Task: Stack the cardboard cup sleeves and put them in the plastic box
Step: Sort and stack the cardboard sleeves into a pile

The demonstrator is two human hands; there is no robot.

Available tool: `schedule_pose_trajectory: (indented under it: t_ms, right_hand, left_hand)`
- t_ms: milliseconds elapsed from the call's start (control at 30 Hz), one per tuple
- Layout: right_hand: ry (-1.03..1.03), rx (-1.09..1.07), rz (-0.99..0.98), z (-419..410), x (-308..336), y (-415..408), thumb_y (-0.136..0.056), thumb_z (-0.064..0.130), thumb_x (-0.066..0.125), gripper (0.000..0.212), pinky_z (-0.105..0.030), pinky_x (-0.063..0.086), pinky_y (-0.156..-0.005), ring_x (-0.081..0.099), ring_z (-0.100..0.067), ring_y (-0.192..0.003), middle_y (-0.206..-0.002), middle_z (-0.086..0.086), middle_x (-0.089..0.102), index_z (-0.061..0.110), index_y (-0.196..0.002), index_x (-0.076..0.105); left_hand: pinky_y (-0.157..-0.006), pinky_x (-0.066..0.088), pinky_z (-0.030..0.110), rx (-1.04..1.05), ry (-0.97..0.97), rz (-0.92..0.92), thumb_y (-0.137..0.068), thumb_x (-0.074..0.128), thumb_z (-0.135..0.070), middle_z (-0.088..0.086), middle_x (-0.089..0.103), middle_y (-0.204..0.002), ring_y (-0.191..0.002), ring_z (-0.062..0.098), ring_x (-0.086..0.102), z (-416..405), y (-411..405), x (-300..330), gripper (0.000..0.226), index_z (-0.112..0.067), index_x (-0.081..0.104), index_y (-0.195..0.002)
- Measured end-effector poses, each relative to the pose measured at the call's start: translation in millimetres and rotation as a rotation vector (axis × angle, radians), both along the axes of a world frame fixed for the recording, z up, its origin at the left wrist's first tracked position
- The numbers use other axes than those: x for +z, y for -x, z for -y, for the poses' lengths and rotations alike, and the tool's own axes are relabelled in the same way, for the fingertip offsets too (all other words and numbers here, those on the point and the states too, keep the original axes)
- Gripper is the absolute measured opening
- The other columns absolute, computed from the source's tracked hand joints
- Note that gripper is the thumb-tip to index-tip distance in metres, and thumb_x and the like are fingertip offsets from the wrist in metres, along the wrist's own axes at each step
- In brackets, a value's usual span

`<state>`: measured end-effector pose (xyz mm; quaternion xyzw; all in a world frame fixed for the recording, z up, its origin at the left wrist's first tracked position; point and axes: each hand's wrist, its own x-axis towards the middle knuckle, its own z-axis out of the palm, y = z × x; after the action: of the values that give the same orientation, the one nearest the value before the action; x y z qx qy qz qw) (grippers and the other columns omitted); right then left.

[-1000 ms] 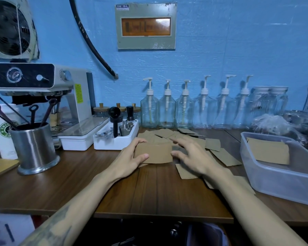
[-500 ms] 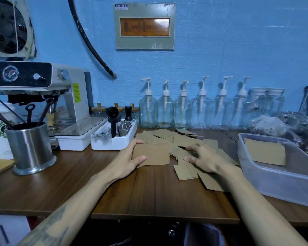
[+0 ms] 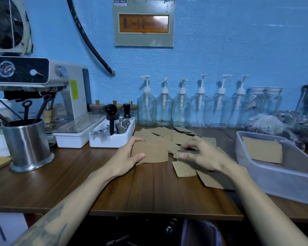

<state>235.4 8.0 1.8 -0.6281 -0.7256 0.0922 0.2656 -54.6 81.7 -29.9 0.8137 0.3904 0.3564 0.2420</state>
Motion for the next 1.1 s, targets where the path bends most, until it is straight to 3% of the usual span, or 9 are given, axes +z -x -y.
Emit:
schedule_pose_trajectory:
  t_ms: [100, 267, 367, 500, 567, 700, 800, 900, 1100]
  right_hand:
    - [0.154, 0.067, 0.076, 16.0, 3.0, 1.0, -0.074, 0.062, 0.072, 0.06, -0.035, 0.03, -0.109, 0.036, -0.01, -0.124, -0.126, 0.01, 0.041, 0.035, -0.127, 0.06]
    - [0.182, 0.05, 0.194, 17.7, 2.1, 2.2, -0.069, 0.062, 0.075, 0.057, -0.036, 0.032, -0.108, 0.032, -0.01, -0.124, -0.124, 0.012, 0.041, 0.036, -0.118, 0.063]
    - [0.206, 0.054, 0.192, 13.0, 7.0, 5.5, -0.067, 0.056, 0.08, 0.058, -0.036, 0.036, -0.106, 0.036, -0.014, -0.121, -0.122, 0.007, 0.043, 0.03, -0.114, 0.059]
    - [0.225, 0.068, 0.078, 6.0, 14.1, 13.7, -0.064, 0.042, 0.088, 0.058, -0.03, 0.05, -0.085, 0.057, -0.019, -0.102, -0.116, 0.0, 0.058, 0.026, -0.106, 0.052]
    - [0.2, 0.074, 0.059, 1.0, 17.5, 19.0, -0.066, 0.036, 0.089, 0.056, -0.033, 0.051, -0.086, 0.059, -0.021, -0.101, -0.114, -0.001, 0.06, 0.025, -0.107, 0.053]
    - [0.141, 0.131, -0.011, -11.7, 21.4, 23.7, -0.077, 0.026, 0.082, 0.04, -0.019, 0.046, -0.083, 0.06, -0.015, -0.102, -0.111, 0.003, 0.065, 0.023, -0.112, 0.063]
    - [0.051, 0.165, -0.162, -19.4, 20.2, 23.7, -0.085, 0.025, 0.075, 0.016, -0.028, 0.044, -0.089, 0.061, -0.014, -0.095, -0.098, 0.004, 0.069, 0.026, -0.1, 0.071]
    - [-0.052, 0.164, -0.266, -24.1, 14.6, 30.1, -0.088, 0.021, 0.071, 0.011, -0.028, 0.046, -0.09, 0.062, -0.012, -0.095, -0.099, 0.004, 0.069, 0.025, -0.098, 0.073]
    - [-0.246, 0.167, -0.187, -25.9, 10.8, 53.1, -0.085, 0.02, 0.074, 0.017, -0.014, 0.042, -0.079, 0.06, 0.003, -0.09, -0.095, 0.012, 0.068, 0.026, -0.101, 0.074]
  left_hand:
    - [-0.073, 0.045, 0.018, -0.001, -0.013, -0.011, -0.094, 0.064, -0.031, 0.006, 0.064, -0.112, -0.081, 0.006, 0.058, 2.5, -1.2, 1.8, 0.038, -0.042, 0.042, -0.123]
    - [-0.064, 0.038, 0.006, -0.005, -0.013, -0.017, -0.095, 0.063, -0.027, -0.007, 0.061, -0.109, -0.077, -0.013, 0.054, 5.3, -1.7, 3.7, 0.039, -0.035, 0.042, -0.127]
    - [-0.062, 0.037, 0.007, -0.004, -0.019, -0.019, -0.095, 0.063, -0.028, -0.007, 0.061, -0.105, -0.073, -0.014, 0.053, 6.3, -1.5, 4.2, 0.04, -0.033, 0.042, -0.128]
    - [-0.065, 0.039, 0.009, -0.004, -0.015, -0.024, -0.095, 0.063, -0.03, -0.007, 0.062, -0.11, -0.075, -0.01, 0.055, 5.3, -0.7, 3.3, 0.04, -0.036, 0.042, -0.129]
    - [-0.066, 0.04, 0.009, -0.005, -0.01, -0.022, -0.095, 0.063, -0.03, -0.009, 0.062, -0.112, -0.079, -0.01, 0.056, 5.0, -0.5, 3.6, 0.04, -0.037, 0.042, -0.128]
    - [-0.065, 0.038, 0.005, -0.01, -0.01, -0.022, -0.095, 0.063, -0.028, -0.013, 0.06, -0.112, -0.082, -0.015, 0.055, 5.9, -0.5, 4.5, 0.039, -0.035, 0.042, -0.128]
    - [-0.066, 0.039, 0.006, -0.008, -0.005, -0.015, -0.095, 0.063, -0.028, -0.013, 0.06, -0.111, -0.081, -0.014, 0.055, 4.5, 0.1, 3.3, 0.04, -0.035, 0.042, -0.128]
    - [-0.07, 0.04, 0.007, -0.011, 0.002, -0.008, -0.094, 0.065, -0.029, -0.013, 0.06, -0.112, -0.088, -0.01, 0.057, 2.8, -0.3, 2.5, 0.041, -0.036, 0.042, -0.127]
    - [-0.094, 0.05, 0.031, -0.057, 0.041, -0.037, -0.079, 0.081, -0.031, -0.011, 0.056, -0.119, -0.108, 0.007, 0.057, 0.4, -1.1, 1.0, 0.067, -0.038, 0.037, -0.129]
